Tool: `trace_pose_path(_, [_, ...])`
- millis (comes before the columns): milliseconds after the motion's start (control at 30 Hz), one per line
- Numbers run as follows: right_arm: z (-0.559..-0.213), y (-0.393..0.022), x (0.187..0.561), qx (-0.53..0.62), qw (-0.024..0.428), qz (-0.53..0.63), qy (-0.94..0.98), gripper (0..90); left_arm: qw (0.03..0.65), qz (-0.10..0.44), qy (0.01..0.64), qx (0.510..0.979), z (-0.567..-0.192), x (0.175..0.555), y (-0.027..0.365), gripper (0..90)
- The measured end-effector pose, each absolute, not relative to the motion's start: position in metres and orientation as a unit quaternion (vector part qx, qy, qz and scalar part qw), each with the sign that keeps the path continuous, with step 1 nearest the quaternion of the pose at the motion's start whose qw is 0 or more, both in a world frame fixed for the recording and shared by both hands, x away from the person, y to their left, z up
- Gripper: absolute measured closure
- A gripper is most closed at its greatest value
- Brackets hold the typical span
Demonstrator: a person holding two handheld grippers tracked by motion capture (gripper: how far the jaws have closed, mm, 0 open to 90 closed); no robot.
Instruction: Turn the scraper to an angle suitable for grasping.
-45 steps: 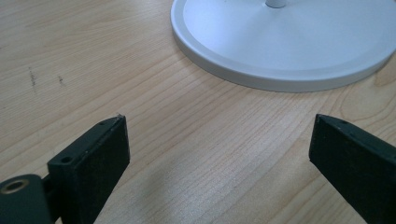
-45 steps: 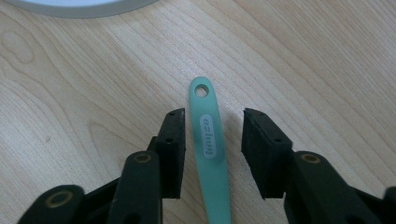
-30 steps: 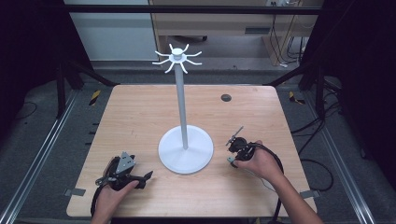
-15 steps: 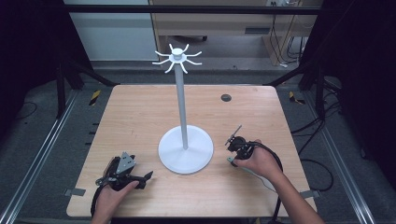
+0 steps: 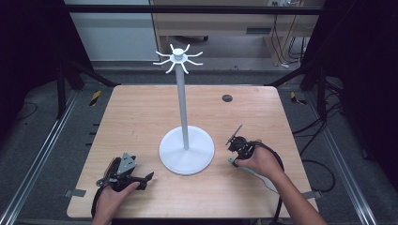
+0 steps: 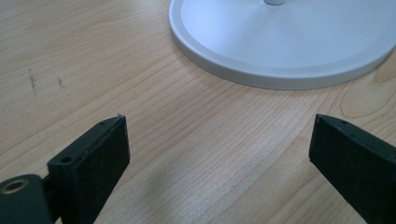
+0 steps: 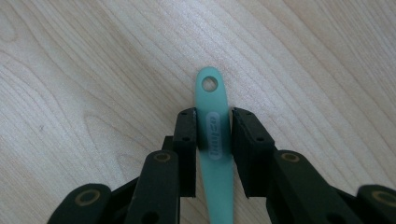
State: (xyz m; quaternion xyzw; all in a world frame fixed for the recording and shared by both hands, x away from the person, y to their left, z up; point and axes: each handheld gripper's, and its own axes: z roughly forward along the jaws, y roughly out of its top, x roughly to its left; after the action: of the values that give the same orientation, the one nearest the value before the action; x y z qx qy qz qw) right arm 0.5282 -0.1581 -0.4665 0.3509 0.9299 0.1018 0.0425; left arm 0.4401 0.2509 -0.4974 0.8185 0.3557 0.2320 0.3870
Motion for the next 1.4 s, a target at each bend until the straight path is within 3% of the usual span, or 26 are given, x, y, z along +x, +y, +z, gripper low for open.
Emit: trace_pose_path(1400, [-0.451,-0.173,0.519,0.345,0.076,0.161,0.921,74.4,0.384,0.233,0.355,0.82,-0.498,0.44,0.251,4.6])
